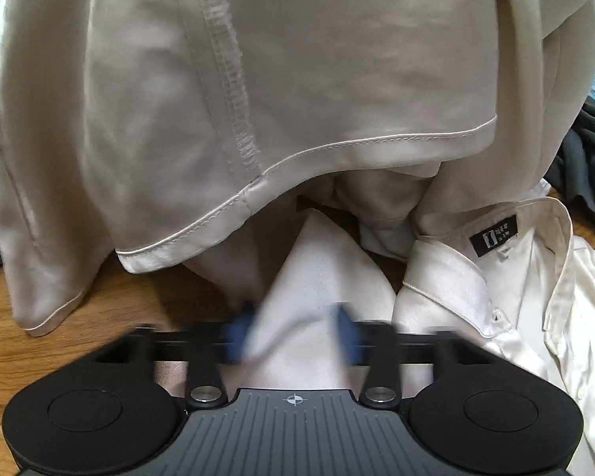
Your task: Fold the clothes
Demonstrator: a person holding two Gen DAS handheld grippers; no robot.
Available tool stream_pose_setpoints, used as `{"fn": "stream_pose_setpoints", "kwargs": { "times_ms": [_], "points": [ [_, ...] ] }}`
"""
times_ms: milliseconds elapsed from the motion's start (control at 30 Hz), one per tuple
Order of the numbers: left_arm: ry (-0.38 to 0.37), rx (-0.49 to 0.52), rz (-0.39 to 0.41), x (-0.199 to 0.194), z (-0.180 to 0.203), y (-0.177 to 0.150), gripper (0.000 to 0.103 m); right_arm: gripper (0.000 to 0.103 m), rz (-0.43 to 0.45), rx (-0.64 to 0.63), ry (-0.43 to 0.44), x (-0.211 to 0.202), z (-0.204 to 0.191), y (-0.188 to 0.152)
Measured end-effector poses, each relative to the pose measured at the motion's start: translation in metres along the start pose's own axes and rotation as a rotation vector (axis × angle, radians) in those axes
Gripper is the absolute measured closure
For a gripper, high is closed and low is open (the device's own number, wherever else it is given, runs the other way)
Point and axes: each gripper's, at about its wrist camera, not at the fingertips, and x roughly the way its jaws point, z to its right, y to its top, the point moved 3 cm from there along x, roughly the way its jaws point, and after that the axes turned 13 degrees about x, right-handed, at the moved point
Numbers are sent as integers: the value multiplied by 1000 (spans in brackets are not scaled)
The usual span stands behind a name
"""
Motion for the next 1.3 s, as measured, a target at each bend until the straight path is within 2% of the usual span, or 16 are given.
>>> {"fn": "stream_pose_setpoints", "kwargs": {
  "times_ms": [100,167,400,500,567,600,633,667,700,767,900,1067,1200,1300],
  "points": [
    [40,-35,15,-21,-4,-10,93,58,5,-8,6,0,0,3],
    [103,-63,27,-41,-11,-17,96,57,8,-10,12,0,1,5],
    [388,-217,12,-115,-49,-44,96,57,17,-6,40,6,6,6],
    [524,-221,-30,-135,-61,-53,96,57,18,0,57,10,6,4],
    [599,-218,-57,-143,-66,-56,90,57,16,5,67,12,5,2],
    [607,-220,-61,-146,-68,-57,75,57,15,4,72,13,4,1],
    [588,-226,-54,-148,-69,-58,65,57,14,3,76,14,3,-1],
    [568,-232,-48,-151,-69,-58,48,57,13,1,80,15,2,-2],
    [549,-239,-42,-153,-70,-58,44,57,12,0,83,15,1,-3],
    [479,-226,-25,-151,-62,-57,42,56,11,-5,85,15,-1,-4],
    [291,-179,-4,-136,-44,-49,39,55,13,2,76,12,3,-4],
    [112,-3,-28,-107,-13,-45,38,54,13,13,52,8,7,-5],
    [21,113,-63,-75,5,-47,38,53,9,11,34,7,4,-5],
    [3,148,-94,-52,7,-49,39,52,3,5,26,8,-2,-6]
  ]
}}
